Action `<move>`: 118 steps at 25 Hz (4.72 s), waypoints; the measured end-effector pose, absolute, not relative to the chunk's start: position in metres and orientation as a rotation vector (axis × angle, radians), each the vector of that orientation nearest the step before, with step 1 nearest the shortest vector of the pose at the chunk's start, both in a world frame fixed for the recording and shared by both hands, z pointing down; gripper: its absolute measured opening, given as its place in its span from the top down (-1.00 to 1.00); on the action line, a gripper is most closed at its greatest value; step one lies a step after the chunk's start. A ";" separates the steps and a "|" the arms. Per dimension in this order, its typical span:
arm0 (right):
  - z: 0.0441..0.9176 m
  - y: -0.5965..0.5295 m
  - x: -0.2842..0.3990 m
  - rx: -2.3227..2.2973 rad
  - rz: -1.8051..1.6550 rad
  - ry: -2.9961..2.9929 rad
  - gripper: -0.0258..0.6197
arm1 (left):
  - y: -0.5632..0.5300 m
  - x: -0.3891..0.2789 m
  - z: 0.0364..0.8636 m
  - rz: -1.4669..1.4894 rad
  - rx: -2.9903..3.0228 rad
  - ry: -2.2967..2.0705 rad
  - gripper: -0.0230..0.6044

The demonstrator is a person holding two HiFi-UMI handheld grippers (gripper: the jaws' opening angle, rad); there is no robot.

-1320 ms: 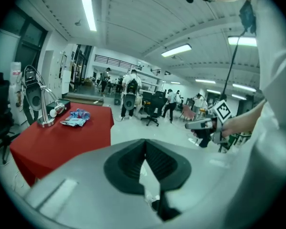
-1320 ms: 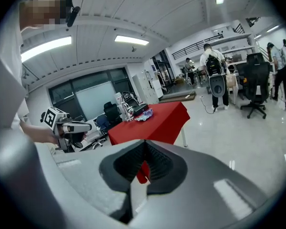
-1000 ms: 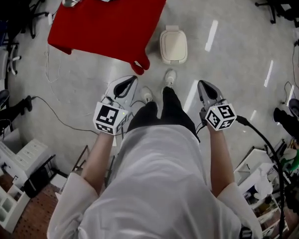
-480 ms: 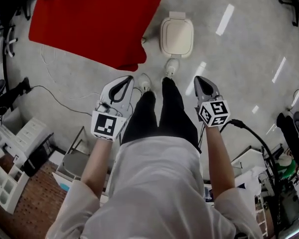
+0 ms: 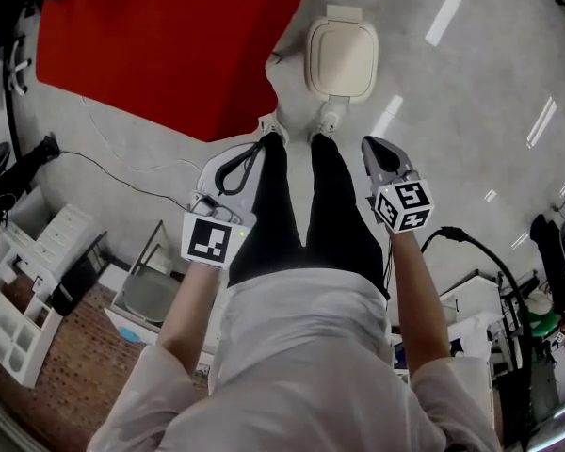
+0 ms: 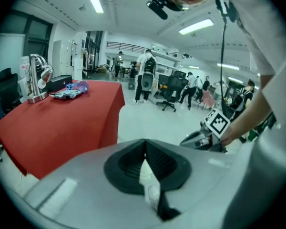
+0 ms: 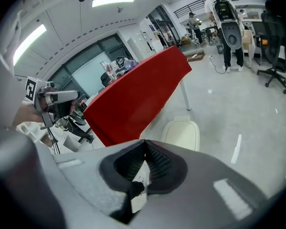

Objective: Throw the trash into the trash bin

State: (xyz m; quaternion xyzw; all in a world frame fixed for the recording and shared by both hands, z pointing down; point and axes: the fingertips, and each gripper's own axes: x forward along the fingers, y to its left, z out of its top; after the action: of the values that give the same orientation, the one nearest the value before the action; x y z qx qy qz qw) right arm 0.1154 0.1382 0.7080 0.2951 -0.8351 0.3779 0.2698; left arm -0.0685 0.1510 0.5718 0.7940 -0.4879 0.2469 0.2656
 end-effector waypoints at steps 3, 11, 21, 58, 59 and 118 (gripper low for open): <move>0.731 0.136 0.114 0.801 1.035 -2.223 0.92 | 0.149 -0.066 0.601 0.697 2.143 -1.288 0.92; 0.804 0.132 0.108 0.821 1.075 -2.170 0.92 | 0.151 -0.044 0.688 0.714 2.128 -1.229 0.92; 0.890 0.139 0.084 0.774 1.114 -2.131 0.92 | 0.151 -0.029 0.766 0.776 2.195 -1.157 0.92; 1.011 0.154 0.082 0.827 1.107 -1.849 0.92 | 0.177 -0.017 0.831 0.813 2.210 -1.057 0.92; 1.004 0.152 0.081 0.833 1.102 -1.859 0.92 | 0.179 -0.017 0.828 0.814 2.211 -1.055 0.92; 0.492 0.136 0.093 0.931 0.732 -2.402 0.92 | 0.165 -0.036 0.473 0.556 2.316 -0.976 0.92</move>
State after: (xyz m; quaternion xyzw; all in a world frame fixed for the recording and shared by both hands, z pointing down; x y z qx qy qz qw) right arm 0.0932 0.1357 0.4918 0.3383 -0.8729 0.2660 0.2297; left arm -0.0362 0.1646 0.4733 0.8638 -0.3641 0.2073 0.2799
